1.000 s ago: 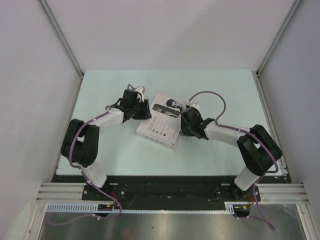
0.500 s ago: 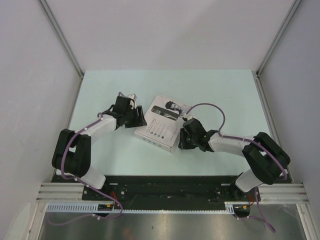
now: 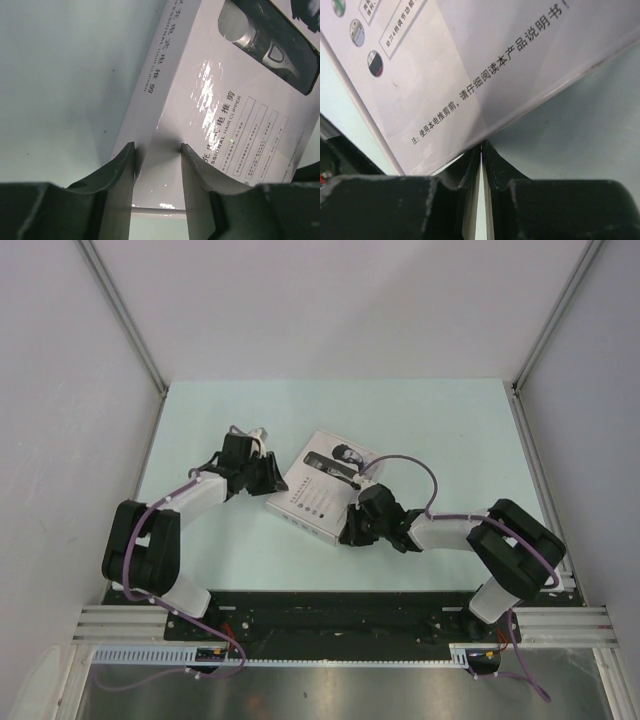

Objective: Sort the hair-cutting tools
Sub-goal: Close the storage box at the center of the board, then adjust the storage box at the center of the board.

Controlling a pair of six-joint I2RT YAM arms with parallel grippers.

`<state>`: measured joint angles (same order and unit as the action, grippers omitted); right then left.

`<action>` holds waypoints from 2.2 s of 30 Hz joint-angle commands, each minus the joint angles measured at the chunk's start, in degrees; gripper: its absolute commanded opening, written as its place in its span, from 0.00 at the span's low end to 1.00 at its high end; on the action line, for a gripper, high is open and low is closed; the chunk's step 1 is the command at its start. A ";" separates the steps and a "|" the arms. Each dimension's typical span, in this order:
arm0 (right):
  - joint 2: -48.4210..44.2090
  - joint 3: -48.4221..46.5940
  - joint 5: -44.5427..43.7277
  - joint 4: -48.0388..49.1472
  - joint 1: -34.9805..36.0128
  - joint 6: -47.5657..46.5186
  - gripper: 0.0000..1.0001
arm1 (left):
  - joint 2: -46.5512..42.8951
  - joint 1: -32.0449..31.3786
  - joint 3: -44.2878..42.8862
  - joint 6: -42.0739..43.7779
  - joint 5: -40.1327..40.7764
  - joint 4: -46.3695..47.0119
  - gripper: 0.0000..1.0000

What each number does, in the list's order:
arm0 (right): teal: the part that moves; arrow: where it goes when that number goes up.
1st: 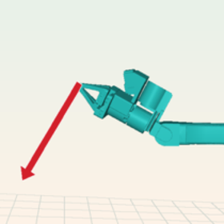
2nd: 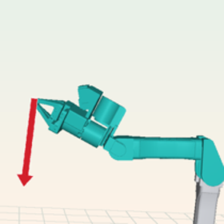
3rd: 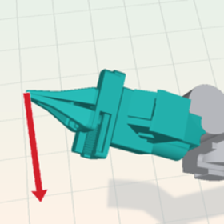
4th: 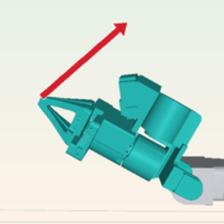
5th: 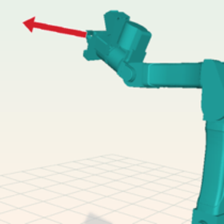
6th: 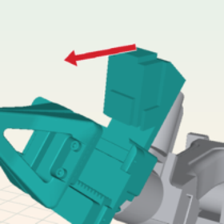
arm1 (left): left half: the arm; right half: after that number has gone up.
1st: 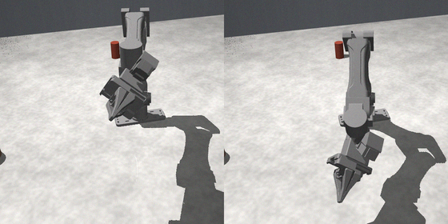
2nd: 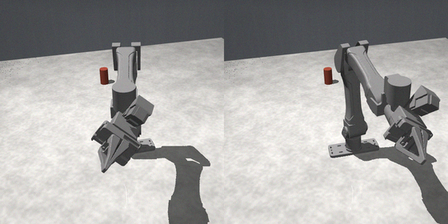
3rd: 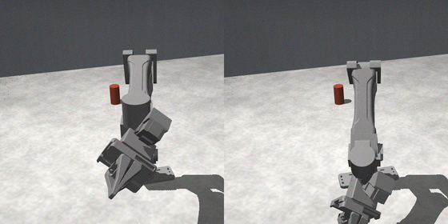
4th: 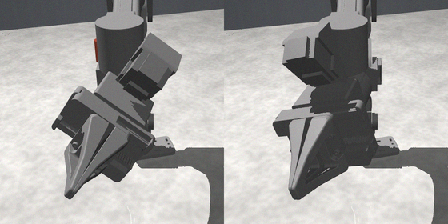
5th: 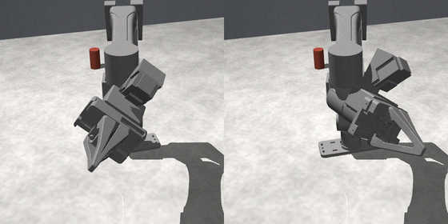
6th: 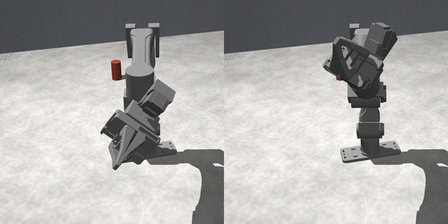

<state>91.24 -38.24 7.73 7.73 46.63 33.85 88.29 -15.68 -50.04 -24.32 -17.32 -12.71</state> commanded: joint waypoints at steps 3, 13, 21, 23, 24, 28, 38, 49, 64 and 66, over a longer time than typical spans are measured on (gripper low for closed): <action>7.11 -0.08 0.99 14.87 1.53 6.32 0.12 | 2.15 -4.88 2.14 -1.17 -12.30 -7.24 0.23; -11.16 0.01 -19.32 -11.66 -3.38 5.53 0.15 | 2.67 -0.05 -4.79 0.76 0.26 -7.24 0.38; -11.62 0.01 -21.10 -10.03 -18.84 6.15 0.14 | 11.71 2.32 -20.34 -0.64 0.45 -6.98 0.47; -7.94 -1.13 -19.69 -4.69 -21.49 5.44 0.14 | 16.02 2.32 -25.35 -0.56 -0.17 -6.80 0.49; -6.44 -3.22 -18.90 -4.13 -21.93 5.44 0.13 | 17.51 2.32 -27.02 -0.21 -0.60 -6.80 0.50; 2.25 -8.25 -18.10 -1.58 -22.20 5.96 0.11 | 24.19 2.41 -34.40 0.15 -1.75 -6.71 0.51; 15.89 -16.34 -12.85 3.86 -23.51 6.68 0.04 | 34.40 2.32 -40.13 1.63 -11.49 -6.71 0.52; 24.77 -26.97 2.29 3.27 -21.32 -1.93 0.06 | 30.63 -2.95 -37.77 10.95 -21.88 -5.84 0.41; 18.37 -35.33 -19.49 -22.37 -25.71 -1.68 0.56 | 8.68 -0.67 -18.70 7.53 10.35 -4.17 0.78; 13.47 -35.33 -22.40 -25.29 -26.50 -2.46 0.69 | 4.89 -0.23 -17.46 8.32 12.74 -4.16 0.99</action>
<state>113.45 -72.84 -6.72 -6.50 20.75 31.57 103.42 -15.66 -68.53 -15.03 -10.37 -20.05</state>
